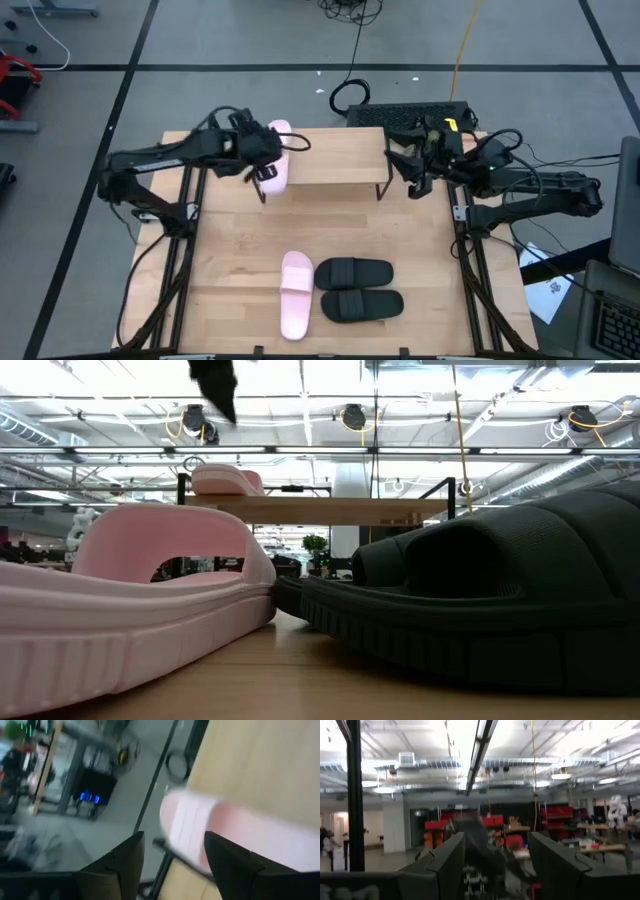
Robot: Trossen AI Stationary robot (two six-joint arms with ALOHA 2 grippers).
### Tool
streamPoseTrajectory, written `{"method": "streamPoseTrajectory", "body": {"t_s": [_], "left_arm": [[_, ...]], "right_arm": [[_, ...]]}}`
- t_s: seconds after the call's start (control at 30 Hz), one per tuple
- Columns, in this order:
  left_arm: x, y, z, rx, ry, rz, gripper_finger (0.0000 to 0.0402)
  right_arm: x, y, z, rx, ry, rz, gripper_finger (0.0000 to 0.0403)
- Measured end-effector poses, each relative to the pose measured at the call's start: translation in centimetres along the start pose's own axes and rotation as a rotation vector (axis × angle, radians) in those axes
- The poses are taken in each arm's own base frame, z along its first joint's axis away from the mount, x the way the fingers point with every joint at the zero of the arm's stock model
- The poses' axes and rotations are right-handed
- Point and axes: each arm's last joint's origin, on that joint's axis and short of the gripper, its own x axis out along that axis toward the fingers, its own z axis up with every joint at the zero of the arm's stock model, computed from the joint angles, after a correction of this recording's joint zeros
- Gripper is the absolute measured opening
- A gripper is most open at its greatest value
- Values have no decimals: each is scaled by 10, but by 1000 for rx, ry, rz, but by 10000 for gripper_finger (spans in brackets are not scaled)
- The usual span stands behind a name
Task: Pick and place slides into the shelf
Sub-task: Put the pink slipper on the shelf
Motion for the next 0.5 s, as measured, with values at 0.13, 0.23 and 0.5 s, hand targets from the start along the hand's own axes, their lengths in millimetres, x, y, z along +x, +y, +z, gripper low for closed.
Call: {"method": "streamPoseTrajectory", "body": {"t_s": [0.13, 0.23, 0.5], "left_arm": [[-46, -5, 7, -50, -126, -195, 210], [-69, -25, 3, -22, -140, -384, 209], [-85, -103, -14, 13, 61, -611, 209]], "right_arm": [[4, -1, -9, -3, 50, -6, 210], [4, -2, -9, -17, 45, -15, 210], [3, -13, -4, -55, 22, -63, 210]]}}
